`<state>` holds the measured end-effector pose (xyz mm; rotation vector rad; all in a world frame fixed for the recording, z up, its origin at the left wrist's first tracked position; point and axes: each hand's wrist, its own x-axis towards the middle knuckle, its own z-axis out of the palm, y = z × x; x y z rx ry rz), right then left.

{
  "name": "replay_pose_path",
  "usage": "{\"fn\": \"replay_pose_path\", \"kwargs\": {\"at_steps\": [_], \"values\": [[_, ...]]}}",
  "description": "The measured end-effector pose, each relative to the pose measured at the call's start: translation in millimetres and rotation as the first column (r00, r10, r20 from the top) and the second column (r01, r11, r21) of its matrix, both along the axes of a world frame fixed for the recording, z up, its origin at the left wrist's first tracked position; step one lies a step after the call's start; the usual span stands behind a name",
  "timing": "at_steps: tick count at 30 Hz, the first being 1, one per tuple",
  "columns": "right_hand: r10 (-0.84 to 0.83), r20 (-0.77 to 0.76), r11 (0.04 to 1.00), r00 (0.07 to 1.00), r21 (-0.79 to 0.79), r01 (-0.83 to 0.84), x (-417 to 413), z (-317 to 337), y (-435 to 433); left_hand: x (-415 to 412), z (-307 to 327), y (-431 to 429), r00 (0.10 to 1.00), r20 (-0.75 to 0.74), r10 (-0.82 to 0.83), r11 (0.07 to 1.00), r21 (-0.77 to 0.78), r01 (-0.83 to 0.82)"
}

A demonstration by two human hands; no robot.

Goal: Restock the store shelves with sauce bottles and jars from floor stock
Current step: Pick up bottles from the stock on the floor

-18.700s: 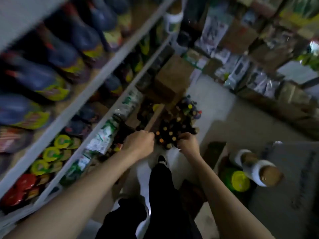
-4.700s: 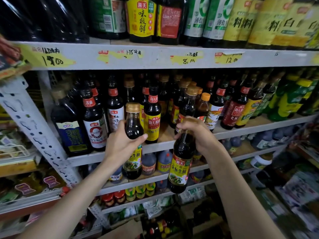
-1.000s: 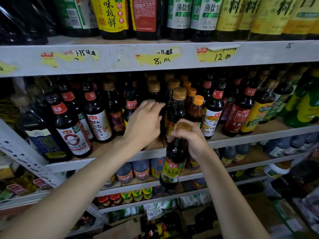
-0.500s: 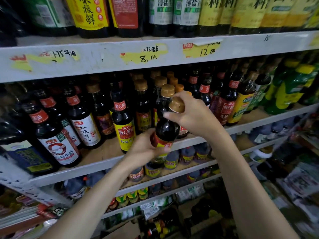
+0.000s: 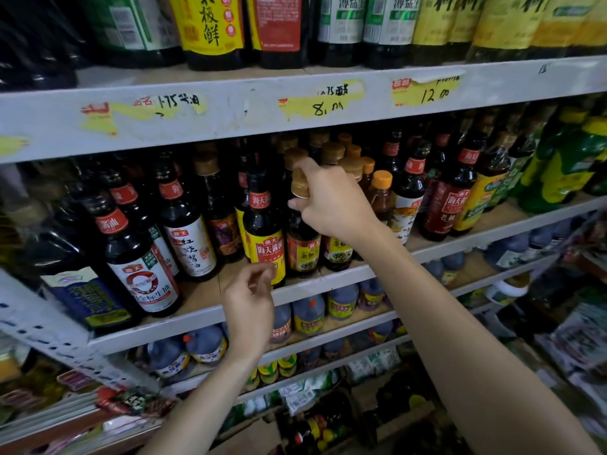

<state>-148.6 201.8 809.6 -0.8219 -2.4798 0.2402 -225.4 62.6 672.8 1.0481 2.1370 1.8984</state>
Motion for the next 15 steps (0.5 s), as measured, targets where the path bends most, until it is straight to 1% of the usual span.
{"fn": "replay_pose_path", "kwargs": {"at_steps": [3, 9, 13, 15], "values": [[-0.03, 0.039, 1.0, 0.999, -0.006, 0.03, -9, -4, 1, -9, -4, 3, 0.997, 0.036, -0.062, 0.997, -0.043, 0.064], [-0.185, 0.025, 0.983, 0.982, -0.009, 0.185, -20, -11, 5, -5, -25, 1, 0.979, 0.121, -0.163, 0.982, -0.072, 0.173], [-0.215, -0.001, 0.977, 0.977, 0.008, 0.215, -17, -15, -5, -1, -39, 4, 0.969, 0.096, -0.226, 0.963, -0.127, 0.237], [-0.225, -0.042, 0.974, 0.973, 0.021, 0.226, -8, -17, -11, 2, -45, 9, 0.966, 0.077, -0.245, 0.954, -0.159, 0.254]]}}
